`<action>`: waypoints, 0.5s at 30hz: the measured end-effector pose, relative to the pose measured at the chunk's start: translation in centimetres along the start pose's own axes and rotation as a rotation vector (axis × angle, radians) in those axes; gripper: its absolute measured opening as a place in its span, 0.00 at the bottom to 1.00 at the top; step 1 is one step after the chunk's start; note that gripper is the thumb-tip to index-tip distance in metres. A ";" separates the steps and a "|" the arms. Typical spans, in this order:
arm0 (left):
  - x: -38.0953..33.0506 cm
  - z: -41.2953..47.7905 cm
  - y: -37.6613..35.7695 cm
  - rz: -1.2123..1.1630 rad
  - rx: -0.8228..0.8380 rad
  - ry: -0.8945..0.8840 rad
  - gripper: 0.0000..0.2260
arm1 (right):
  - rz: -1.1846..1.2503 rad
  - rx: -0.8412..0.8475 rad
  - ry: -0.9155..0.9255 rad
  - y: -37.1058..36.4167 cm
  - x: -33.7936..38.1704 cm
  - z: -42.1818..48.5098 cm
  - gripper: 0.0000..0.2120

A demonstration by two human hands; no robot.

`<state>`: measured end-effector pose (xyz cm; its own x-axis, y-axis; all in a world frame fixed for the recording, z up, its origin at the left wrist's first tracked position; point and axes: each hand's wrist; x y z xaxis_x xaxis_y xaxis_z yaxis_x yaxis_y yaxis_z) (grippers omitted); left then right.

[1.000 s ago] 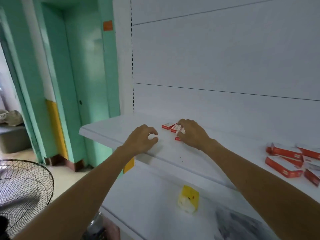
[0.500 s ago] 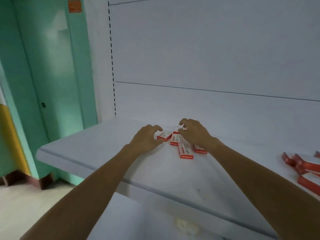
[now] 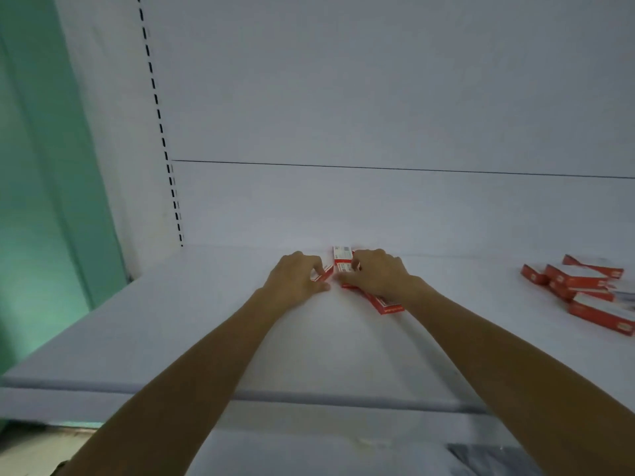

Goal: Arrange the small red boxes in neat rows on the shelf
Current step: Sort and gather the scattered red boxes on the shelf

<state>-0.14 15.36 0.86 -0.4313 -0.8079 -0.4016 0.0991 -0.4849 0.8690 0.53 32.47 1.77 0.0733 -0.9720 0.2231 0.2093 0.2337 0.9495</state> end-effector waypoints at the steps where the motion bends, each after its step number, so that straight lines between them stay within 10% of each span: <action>1: 0.4 -0.2 0.2 -0.012 -0.010 0.003 0.13 | -0.014 -0.006 -0.021 -0.1 0.4 0.0 0.20; 15: -0.9 -1.6 1.7 -0.139 0.041 -0.175 0.13 | 0.000 -0.225 0.009 2.7 -0.4 -3.6 0.17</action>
<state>1.88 14.79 2.22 -0.5875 -0.6623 -0.4651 -0.0072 -0.5704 0.8213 4.56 33.54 3.45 0.0817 -0.9721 0.2197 0.4214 0.2334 0.8763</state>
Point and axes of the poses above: each hand's wrist, its own z-axis towards the middle knuckle, its own y-axis out of the back of the hand, x = y × z, and after that the axes turned 1 degree about z, right-handed
